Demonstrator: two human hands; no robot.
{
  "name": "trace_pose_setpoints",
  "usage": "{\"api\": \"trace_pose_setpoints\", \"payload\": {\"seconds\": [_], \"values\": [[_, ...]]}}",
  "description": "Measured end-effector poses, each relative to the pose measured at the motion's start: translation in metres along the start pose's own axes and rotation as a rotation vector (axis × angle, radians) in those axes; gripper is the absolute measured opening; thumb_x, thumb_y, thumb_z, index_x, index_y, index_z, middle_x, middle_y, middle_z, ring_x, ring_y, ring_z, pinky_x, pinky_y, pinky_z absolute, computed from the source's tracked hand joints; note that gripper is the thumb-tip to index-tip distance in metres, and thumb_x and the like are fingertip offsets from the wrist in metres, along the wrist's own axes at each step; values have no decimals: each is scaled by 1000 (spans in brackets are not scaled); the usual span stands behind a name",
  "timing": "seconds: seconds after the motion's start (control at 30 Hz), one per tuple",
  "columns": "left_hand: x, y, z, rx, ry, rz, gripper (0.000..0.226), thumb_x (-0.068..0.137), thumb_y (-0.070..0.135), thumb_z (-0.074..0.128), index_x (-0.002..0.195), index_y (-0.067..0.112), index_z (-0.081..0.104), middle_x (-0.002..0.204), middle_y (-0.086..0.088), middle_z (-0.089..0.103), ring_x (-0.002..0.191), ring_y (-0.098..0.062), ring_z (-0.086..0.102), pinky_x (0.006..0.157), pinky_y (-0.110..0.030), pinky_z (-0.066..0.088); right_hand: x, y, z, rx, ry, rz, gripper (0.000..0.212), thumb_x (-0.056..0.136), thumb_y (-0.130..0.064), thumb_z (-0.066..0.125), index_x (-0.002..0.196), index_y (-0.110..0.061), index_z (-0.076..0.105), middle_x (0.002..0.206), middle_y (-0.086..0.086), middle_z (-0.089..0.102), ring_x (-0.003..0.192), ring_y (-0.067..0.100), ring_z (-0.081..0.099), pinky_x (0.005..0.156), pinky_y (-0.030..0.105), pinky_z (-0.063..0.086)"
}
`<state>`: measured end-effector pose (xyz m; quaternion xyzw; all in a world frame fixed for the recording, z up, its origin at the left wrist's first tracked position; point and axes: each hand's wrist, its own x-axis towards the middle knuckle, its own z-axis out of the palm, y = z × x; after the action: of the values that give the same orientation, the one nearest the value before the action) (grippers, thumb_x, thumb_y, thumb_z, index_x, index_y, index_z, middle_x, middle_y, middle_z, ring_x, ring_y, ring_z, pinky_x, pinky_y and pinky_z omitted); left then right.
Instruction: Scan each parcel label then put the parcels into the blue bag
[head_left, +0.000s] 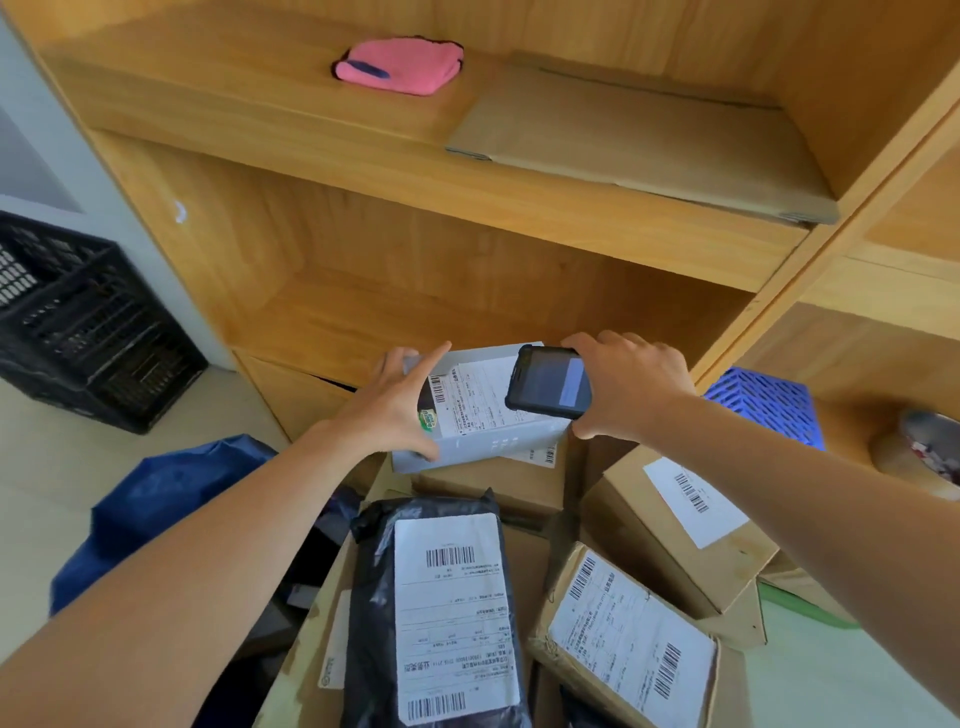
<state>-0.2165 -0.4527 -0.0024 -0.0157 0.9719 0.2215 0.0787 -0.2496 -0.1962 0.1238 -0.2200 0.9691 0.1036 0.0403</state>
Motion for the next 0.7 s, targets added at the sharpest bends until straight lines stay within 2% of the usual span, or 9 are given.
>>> {"api": "trace_pose_setpoints", "payload": {"seconds": [0.17,0.23,0.33,0.43,0.6,0.7], "values": [[-42,-53,-25,-51,53,-110,137,47,35,87,152,51,-1,143,15,9,141,-16,17,90,-40,53,17,-53,-11,56,-4,-62,98,68,-57,83,150,-33,35,121,-3,62,112,24,59,85,39,55],[-65,-78,-35,-44,84,-170,135,48,35,86,153,49,1,145,11,9,141,-17,17,95,-42,51,25,-85,-14,51,-8,-121,99,68,-57,83,151,-34,34,123,-3,61,115,25,58,86,38,53],[-98,-114,-43,-46,147,-241,135,46,38,85,154,47,5,148,1,15,142,-21,14,107,-41,38,33,-131,-17,47,-21,-208,99,68,-57,83,151,-35,33,122,-3,60,114,25,58,81,37,52],[-139,-153,-46,-107,206,-309,134,46,36,87,154,46,8,146,-2,19,141,-21,15,106,-39,37,39,-184,-18,36,-38,-293,92,70,-49,80,149,-33,36,104,-4,55,96,24,55,68,31,45],[-203,-210,-43,-134,230,-469,134,48,40,89,154,45,7,146,-4,20,141,-23,11,107,-50,38,45,-268,-5,43,-90,-439,95,70,-49,80,150,-30,31,123,-1,55,101,27,58,67,34,46],[-228,-235,-27,-122,227,-561,130,46,42,86,153,42,12,136,-5,27,135,-27,17,104,-48,40,47,-308,13,37,-126,-513,93,68,-46,81,146,-28,35,120,-1,56,105,27,58,70,36,50]]}}
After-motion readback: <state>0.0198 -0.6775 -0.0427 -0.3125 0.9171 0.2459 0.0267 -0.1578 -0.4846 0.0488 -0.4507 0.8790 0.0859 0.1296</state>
